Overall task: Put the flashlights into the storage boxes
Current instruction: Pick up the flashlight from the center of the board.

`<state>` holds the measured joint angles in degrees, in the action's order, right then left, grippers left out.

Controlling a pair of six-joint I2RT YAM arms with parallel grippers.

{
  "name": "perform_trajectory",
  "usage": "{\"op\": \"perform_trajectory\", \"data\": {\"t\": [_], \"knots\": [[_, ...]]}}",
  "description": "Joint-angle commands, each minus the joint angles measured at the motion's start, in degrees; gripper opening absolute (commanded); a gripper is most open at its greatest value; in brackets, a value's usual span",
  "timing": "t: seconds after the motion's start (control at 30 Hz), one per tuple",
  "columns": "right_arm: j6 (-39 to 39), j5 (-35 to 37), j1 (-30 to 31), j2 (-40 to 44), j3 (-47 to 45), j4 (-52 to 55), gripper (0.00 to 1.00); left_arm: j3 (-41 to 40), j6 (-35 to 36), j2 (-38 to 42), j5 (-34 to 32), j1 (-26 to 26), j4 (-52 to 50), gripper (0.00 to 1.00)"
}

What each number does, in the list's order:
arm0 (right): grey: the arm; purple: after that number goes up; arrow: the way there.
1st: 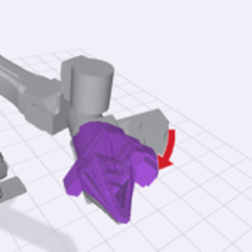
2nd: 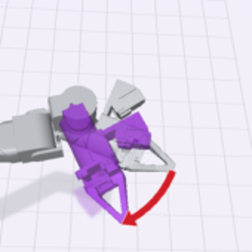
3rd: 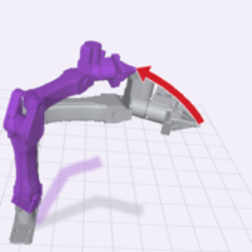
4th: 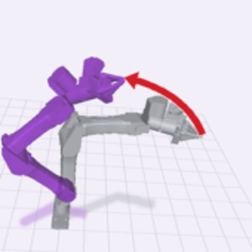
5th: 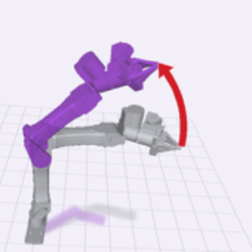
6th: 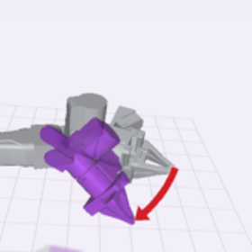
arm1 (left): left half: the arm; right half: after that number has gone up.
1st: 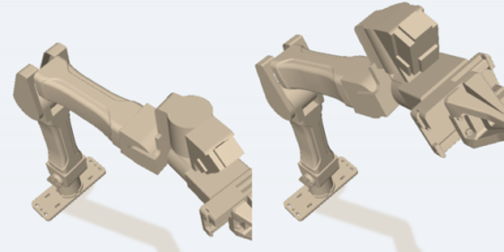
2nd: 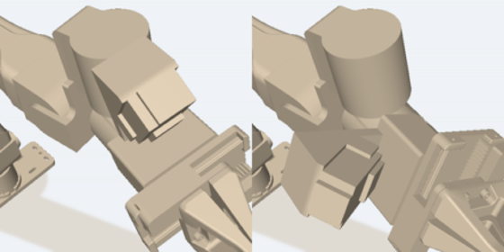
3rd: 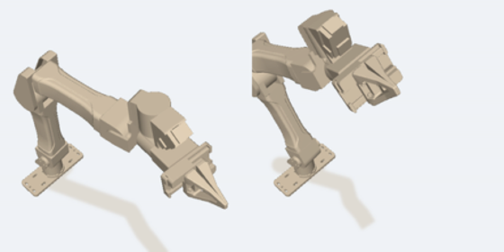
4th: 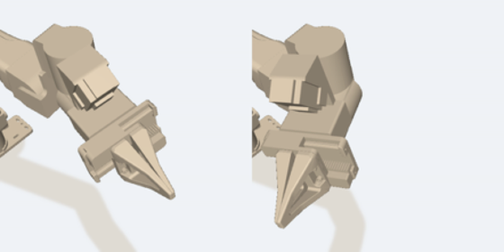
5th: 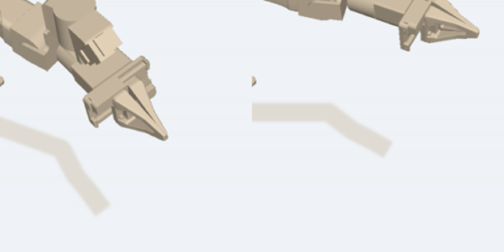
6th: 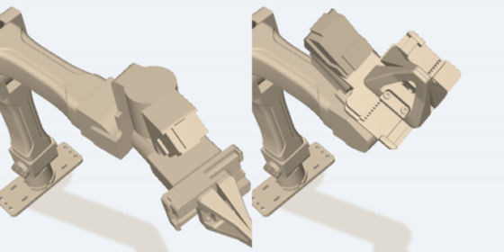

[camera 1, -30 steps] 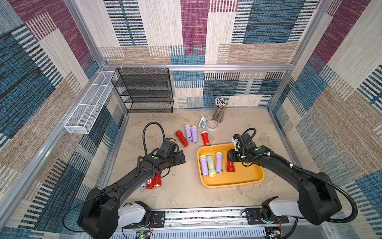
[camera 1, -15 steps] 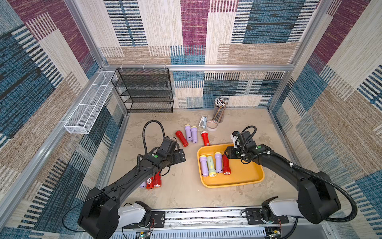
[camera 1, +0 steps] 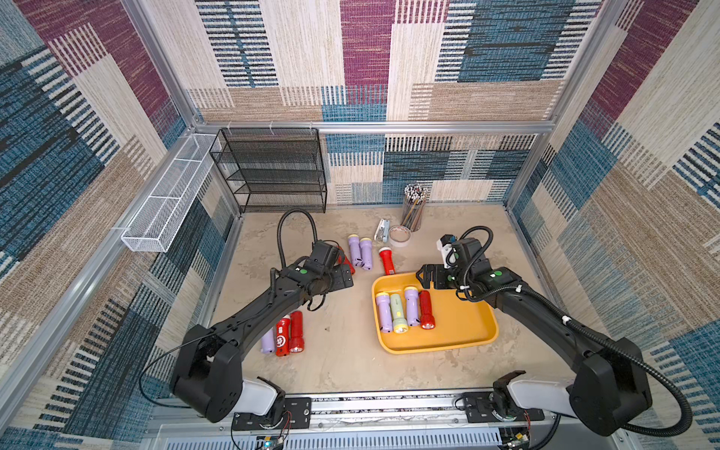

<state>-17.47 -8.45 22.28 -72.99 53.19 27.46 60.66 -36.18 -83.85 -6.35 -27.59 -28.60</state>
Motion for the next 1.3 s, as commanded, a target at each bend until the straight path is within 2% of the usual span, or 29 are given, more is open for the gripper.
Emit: {"op": "perform_trajectory", "data": {"t": [0.0, 0.33, 0.6, 0.73, 0.93, 1.27], "knots": [[1.16, -0.64, 0.00, 0.96, 1.10, -0.39, 1.00, 3.60, 2.11, -4.94, -0.92, 1.22, -0.65, 0.98], [3.30, -0.25, 0.04, 0.32, 3.63, -1.68, 1.00, 15.02, 1.79, -22.09, -2.40, 3.90, -0.58, 0.88], [5.23, -0.34, -0.01, -3.06, 5.34, -3.02, 1.00, 24.41, 0.11, -31.60, -2.59, 4.04, -3.00, 0.83], [5.61, -0.42, 0.04, -3.82, 5.44, -3.46, 1.00, 26.03, -0.23, -33.84, -2.79, 4.21, -3.36, 0.78], [5.61, -0.79, -0.01, -3.91, 4.53, -4.19, 1.00, 26.70, -0.50, -35.96, -2.60, 4.62, -3.84, 0.59], [5.62, -0.35, 0.04, -3.91, 4.73, -4.02, 1.00, 25.91, -0.20, -35.79, -2.36, 4.96, -4.37, 0.38]]}}
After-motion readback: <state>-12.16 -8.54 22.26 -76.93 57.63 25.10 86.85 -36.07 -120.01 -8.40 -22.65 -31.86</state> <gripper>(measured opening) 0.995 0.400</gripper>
